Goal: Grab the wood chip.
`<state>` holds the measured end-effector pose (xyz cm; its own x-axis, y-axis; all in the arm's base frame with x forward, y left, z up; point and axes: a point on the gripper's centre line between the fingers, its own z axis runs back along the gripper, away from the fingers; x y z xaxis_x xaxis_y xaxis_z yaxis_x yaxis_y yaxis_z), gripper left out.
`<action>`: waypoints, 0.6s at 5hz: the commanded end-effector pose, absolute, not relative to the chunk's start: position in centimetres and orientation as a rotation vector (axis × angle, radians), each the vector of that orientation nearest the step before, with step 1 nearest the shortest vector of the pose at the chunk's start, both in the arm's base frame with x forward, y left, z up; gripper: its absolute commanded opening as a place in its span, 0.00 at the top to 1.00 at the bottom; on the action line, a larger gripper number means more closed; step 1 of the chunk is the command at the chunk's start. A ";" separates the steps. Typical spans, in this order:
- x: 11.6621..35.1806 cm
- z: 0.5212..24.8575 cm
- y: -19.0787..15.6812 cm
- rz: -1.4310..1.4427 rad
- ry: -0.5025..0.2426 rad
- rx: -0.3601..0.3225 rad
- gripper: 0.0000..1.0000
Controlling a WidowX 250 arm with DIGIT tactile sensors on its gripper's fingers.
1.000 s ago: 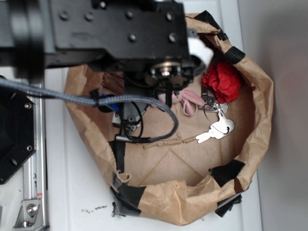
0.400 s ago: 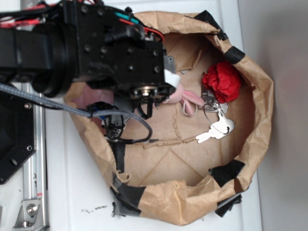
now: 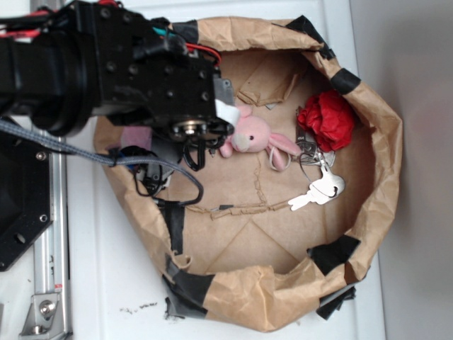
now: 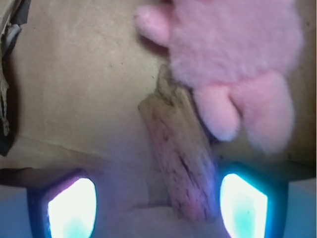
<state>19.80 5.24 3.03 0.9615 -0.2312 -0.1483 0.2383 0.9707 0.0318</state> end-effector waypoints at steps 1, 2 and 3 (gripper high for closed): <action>20.3 0.2 6.9 -0.209 0.127 0.056 0.00; 20.0 0.3 6.9 -0.178 0.115 0.044 1.00; 19.7 0.8 7.0 -0.177 0.101 0.040 1.00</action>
<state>20.15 6.39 1.03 0.9768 -0.1871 -0.1045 0.1911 0.9811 0.0299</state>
